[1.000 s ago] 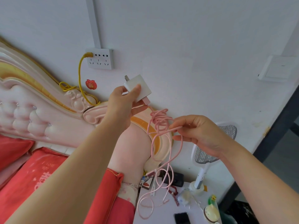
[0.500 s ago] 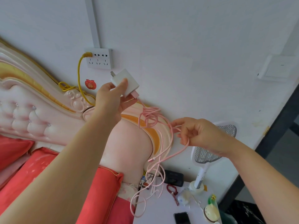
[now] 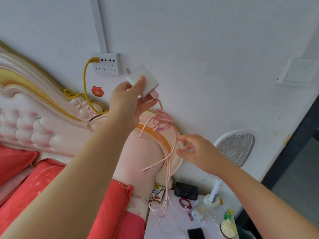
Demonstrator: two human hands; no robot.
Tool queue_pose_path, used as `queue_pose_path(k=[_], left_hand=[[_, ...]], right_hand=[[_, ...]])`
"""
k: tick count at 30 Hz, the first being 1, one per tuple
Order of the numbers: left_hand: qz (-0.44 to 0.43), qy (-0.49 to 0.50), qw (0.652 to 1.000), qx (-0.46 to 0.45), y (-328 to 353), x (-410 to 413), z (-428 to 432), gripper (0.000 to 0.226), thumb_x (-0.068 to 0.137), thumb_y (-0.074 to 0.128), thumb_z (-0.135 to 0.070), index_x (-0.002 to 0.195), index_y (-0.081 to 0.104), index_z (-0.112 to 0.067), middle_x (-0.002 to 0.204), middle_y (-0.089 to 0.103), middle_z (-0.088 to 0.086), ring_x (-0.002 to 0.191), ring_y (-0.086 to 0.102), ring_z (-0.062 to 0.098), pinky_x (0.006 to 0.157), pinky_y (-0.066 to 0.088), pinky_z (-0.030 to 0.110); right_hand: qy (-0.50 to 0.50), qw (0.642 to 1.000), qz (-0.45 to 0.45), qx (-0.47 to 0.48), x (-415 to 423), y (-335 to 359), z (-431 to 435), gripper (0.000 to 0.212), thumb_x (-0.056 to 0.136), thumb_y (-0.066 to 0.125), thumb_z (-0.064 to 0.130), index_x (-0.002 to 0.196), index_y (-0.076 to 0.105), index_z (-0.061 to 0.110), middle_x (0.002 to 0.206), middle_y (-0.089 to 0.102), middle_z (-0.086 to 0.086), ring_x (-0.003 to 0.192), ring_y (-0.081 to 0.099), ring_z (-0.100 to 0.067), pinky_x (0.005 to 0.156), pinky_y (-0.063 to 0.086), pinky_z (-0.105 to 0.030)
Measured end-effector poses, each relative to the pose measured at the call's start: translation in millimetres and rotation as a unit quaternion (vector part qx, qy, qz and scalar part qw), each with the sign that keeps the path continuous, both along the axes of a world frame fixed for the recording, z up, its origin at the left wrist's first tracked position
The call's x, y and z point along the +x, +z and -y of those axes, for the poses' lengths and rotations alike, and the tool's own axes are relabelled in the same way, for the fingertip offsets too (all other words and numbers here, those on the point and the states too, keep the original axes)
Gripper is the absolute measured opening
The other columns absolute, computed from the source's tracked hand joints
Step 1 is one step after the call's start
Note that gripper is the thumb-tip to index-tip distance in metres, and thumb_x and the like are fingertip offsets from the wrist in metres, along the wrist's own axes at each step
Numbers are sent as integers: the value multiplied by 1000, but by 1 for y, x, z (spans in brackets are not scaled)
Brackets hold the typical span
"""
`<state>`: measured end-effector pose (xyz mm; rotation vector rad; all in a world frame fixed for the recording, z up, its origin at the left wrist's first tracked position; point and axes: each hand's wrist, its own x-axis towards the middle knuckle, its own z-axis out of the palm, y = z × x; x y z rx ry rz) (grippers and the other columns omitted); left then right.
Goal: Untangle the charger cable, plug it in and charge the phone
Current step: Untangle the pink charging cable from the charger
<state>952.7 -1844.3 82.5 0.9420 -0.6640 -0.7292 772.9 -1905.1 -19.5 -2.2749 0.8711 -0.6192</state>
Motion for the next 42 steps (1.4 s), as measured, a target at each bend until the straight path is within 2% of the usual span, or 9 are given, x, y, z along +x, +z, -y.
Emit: queue_pose_path(k=[3, 7, 10, 13, 17, 24, 29, 35, 42], left_hand=[[12, -8, 1000, 9, -1, -8, 2, 37, 91, 55, -18, 119, 48, 5, 95, 59, 15, 60, 67, 20, 66, 60, 37], [20, 1, 1000, 23, -4, -7, 3, 39, 91, 56, -17, 122, 47, 5, 86, 61, 11, 61, 67, 20, 63, 60, 37], [25, 16, 999, 29, -8, 0, 2, 41, 90, 58, -18, 123, 47, 3, 91, 62, 11, 70, 68, 24, 62, 58, 35], [26, 28, 999, 38, -12, 2, 2, 43, 89, 59, -19, 125, 46, 2, 98, 63, 13, 74, 69, 25, 62, 57, 33], [19, 34, 999, 29, -12, 1, 4, 43, 88, 61, -19, 123, 47, 1, 95, 64, 11, 71, 70, 23, 61, 57, 32], [17, 41, 999, 10, -8, -3, 2, 38, 88, 61, -17, 119, 49, 0, 93, 64, 11, 67, 70, 21, 60, 57, 32], [9, 36, 999, -3, -5, -3, -3, 41, 87, 62, -17, 122, 48, 1, 91, 65, 11, 68, 70, 21, 61, 58, 33], [1, 27, 1000, -15, -2, -10, -3, 40, 87, 62, -17, 121, 48, -1, 93, 65, 10, 71, 71, 23, 63, 58, 35], [13, 20, 999, -23, 0, -24, 0, 27, 87, 62, -16, 109, 51, -6, 92, 64, 11, 68, 71, 22, 61, 58, 34]], right_hand=[[-19, 991, 99, 90, 16, 12, -10, 5, 82, 64, 30, 79, 60, 29, 87, 63, 10, 77, 60, -2, 70, 45, -16], [15, 946, 235, 224, 14, 25, -11, 25, 90, 53, 12, 70, 65, 20, 61, 65, 9, 60, 60, -4, 61, 52, -18], [-5, 949, 264, 173, 5, 35, -9, 27, 90, 53, 9, 68, 64, 22, 52, 58, 9, 42, 46, 0, 40, 37, -11], [-18, 952, 283, 115, -2, 45, -7, 27, 89, 53, 11, 68, 65, 22, 52, 56, 12, 42, 42, 2, 40, 31, -6], [23, 933, 323, 155, -10, 54, -7, 28, 89, 50, 6, 68, 65, 19, 58, 54, 8, 50, 39, -5, 47, 32, -13], [156, 978, 127, 48, -27, 66, -21, 33, 82, 58, -4, 72, 68, 26, 71, 68, 13, 74, 60, -1, 70, 46, -12], [102, 989, -90, -60, -33, 54, -12, 27, 81, 63, 10, 69, 66, 34, 73, 60, 13, 73, 55, 4, 73, 35, -3], [-80, 992, -47, -85, -16, 22, 5, 13, 88, 56, 20, 86, 67, 25, 93, 56, 4, 86, 49, -9, 63, 26, -17], [-48, 992, 112, 13, 16, 19, -23, 10, 84, 53, 45, 77, 57, 40, 81, 60, 23, 83, 54, 8, 66, 35, -6]])
